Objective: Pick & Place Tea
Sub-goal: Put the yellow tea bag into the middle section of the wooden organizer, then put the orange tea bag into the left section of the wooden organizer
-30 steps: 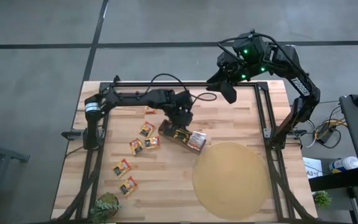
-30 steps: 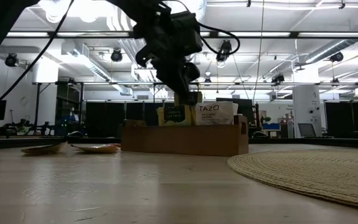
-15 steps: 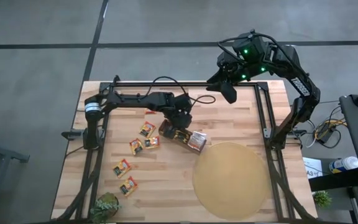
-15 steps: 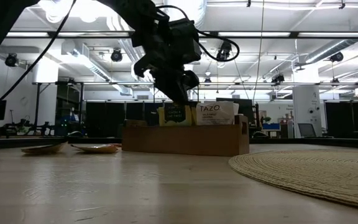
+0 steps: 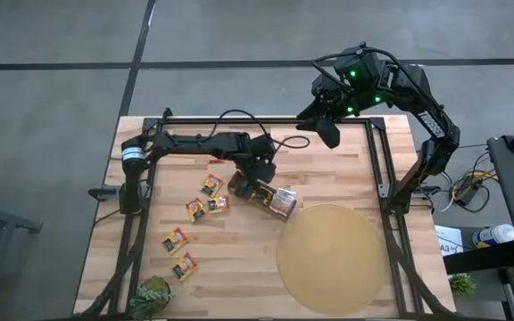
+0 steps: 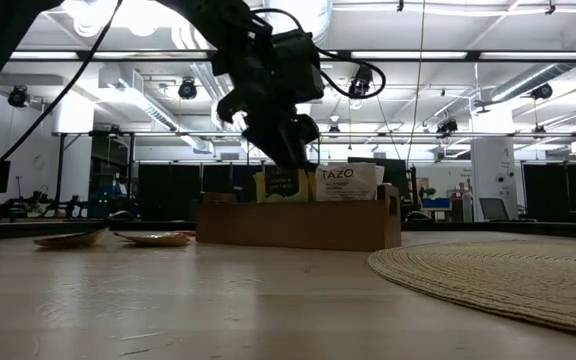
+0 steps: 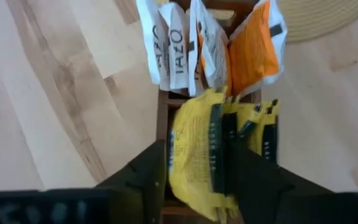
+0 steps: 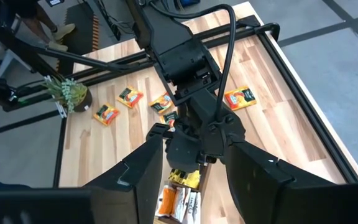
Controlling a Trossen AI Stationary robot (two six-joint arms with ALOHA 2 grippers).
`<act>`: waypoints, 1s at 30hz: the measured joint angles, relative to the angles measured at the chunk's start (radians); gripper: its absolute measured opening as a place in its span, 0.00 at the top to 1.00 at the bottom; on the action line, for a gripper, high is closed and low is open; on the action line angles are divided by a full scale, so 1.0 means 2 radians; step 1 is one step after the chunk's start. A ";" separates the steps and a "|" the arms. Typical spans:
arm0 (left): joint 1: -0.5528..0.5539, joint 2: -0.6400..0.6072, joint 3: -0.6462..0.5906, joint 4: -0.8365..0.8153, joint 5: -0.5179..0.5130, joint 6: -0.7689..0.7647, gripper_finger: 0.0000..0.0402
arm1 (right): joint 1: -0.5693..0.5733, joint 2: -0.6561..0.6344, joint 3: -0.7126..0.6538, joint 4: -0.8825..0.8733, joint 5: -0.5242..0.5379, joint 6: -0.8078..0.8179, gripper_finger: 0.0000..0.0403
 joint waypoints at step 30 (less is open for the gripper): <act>0.008 -0.148 0.024 -0.148 -0.107 -0.138 0.54 | 0.000 0.000 -0.034 0.003 0.009 -0.079 0.58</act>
